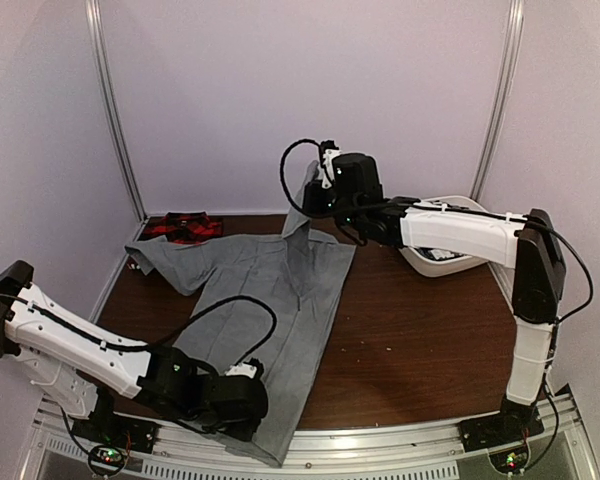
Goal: Fold and stack the long sleeve shirts
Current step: Fold the flattened shirt at the center of the board.
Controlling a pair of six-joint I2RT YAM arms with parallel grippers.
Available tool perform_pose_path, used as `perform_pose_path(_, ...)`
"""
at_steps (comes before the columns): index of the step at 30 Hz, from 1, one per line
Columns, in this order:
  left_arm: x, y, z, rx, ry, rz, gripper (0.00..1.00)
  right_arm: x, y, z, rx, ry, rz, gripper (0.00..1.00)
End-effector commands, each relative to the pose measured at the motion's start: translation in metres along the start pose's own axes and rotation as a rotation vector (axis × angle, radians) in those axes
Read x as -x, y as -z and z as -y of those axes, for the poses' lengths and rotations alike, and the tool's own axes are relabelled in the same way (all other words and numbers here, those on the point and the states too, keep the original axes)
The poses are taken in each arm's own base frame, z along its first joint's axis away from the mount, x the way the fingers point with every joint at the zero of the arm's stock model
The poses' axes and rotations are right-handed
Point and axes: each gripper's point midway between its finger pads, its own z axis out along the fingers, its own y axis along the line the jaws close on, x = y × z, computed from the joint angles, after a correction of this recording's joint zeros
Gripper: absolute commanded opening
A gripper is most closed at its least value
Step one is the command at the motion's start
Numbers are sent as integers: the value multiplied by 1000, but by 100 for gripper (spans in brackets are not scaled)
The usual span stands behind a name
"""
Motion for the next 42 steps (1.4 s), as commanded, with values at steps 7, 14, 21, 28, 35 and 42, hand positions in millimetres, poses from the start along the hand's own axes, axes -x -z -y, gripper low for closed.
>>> perform_pose_path(7,-3,5,-4,3,30,11,0,7,-4,-25,80,13,24,0)
perform_pose_path(14,-5,7,-5,15,36,8,0,11,-4,-28,91,19,34,0)
perform_pose_path(21,-11,5,-9,24,49,-14,0,0,-7,-33,109,32,8,0)
perform_pose_path(28,-13,9,-31,103,96,-9,32,-21,-12,-23,53,29,-49,1)
perform_pose_path(35,9,29,-38,117,120,75,44,-34,-3,-3,-50,13,-90,1)
perform_pose_path(42,58,51,-29,81,79,169,46,-59,13,14,-145,-5,-145,1)
